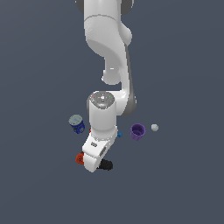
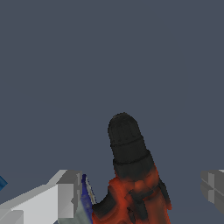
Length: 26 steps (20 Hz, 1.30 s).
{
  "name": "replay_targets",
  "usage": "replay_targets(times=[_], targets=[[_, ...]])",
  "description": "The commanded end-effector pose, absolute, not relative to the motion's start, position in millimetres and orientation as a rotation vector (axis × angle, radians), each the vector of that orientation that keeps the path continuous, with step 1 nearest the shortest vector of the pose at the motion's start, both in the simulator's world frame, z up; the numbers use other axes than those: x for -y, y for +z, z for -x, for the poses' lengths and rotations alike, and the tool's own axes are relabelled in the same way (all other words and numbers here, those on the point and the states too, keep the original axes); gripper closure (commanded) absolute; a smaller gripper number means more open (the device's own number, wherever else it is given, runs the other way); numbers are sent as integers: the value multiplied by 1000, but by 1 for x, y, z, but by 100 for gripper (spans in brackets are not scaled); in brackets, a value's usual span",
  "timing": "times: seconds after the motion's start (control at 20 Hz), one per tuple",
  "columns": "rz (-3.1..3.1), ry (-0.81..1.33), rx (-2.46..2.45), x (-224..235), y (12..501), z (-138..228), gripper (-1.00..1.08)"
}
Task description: Pick up a designated object from a clutter of objects.
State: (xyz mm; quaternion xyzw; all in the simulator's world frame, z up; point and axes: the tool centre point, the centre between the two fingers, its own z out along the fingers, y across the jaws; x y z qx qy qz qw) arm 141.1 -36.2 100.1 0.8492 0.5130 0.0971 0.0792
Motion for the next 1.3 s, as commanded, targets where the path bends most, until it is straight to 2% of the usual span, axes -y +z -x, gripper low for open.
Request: replay_targets(times=[0.0, 1.25], targets=[[-2486, 306, -1602, 37, 88, -145, -100], [-2348, 338, -1752, 40, 34, -158, -100]])
